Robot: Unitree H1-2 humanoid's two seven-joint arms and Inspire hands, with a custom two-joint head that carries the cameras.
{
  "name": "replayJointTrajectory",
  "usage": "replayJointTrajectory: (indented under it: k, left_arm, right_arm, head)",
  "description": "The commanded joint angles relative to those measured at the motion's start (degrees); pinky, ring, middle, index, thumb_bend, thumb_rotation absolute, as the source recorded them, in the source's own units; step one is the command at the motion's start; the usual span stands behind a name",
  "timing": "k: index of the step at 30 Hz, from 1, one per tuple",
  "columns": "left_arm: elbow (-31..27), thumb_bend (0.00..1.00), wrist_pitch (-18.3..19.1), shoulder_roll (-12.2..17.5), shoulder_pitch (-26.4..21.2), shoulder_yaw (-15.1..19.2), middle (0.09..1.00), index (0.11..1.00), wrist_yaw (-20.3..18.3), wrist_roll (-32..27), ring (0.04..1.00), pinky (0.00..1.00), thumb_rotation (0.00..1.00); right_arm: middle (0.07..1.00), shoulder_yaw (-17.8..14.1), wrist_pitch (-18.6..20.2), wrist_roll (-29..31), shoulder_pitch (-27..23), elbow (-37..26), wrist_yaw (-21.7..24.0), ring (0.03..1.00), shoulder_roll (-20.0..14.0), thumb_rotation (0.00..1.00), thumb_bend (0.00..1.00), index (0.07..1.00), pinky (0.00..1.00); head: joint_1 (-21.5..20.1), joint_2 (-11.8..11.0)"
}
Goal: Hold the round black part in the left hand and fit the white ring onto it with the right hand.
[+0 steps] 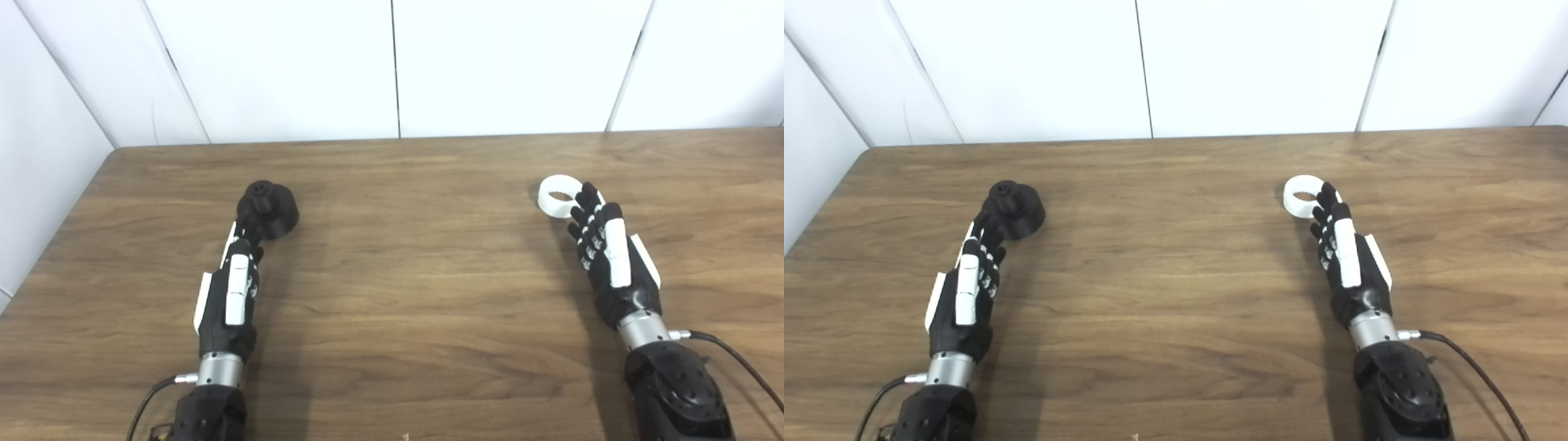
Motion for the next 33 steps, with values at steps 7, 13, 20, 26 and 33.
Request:
replayJointTrajectory:
  k: [7, 13, 20, 26, 33]
  left_arm:
    - [-2.0, 0.57, -0.87, 0.81, -1.25, -0.12, 1.0, 1.0, 0.04, 0.88, 1.0, 1.0, 0.95]
    - [-1.71, 0.57, -1.61, 0.93, -1.31, -0.04, 1.0, 1.0, 0.09, 1.11, 1.0, 1.0, 0.94]
    - [-4.0, 0.57, 1.31, 2.64, -1.18, -0.19, 1.0, 1.0, 0.99, 6.19, 1.0, 1.0, 0.8]
    - [-8.02, 0.76, 3.96, 7.18, -2.5, -0.03, 1.0, 0.982, 1.51, 15.18, 0.99, 0.92, 0.43]
    - [-9.65, 0.86, 9.4, 12.26, -7.13, 1.71, 0.999, 0.961, 2.0, 22.49, 1.0, 1.0, 0.29]
  right_arm:
    - [1.0, -0.21, -1.93, 0.79, -1.98, -0.93, 0.56, 1.0, -0.14, 1.0, 0.63, 1.0, 1.0]
    - [1.0, -0.17, -1.57, 0.73, -1.99, -1.16, 0.37, 1.0, -0.01, 1.0, 0.63, 1.0, 1.0]
    - [1.0, -0.04, -2.1, 0.26, -1.86, -0.98, 0.46, 1.0, -0.34, 1.0, 0.63, 1.0, 1.0]
    - [1.0, -0.07, -3.28, -0.12, -1.92, 0.09, 0.48, 1.0, -0.53, 1.0, 0.64, 1.0, 1.0]
    - [1.0, 0.17, -2.69, -0.72, -1.79, 0.06, 0.18, 1.0, -0.69, 1.0, 0.65, 0.988, 1.0]
  head:
    - [0.15, 0.15]
    - [0.15, 0.15]
    - [0.63, -0.21]
    - [1.16, -0.47]
    - [1.42, -0.61]
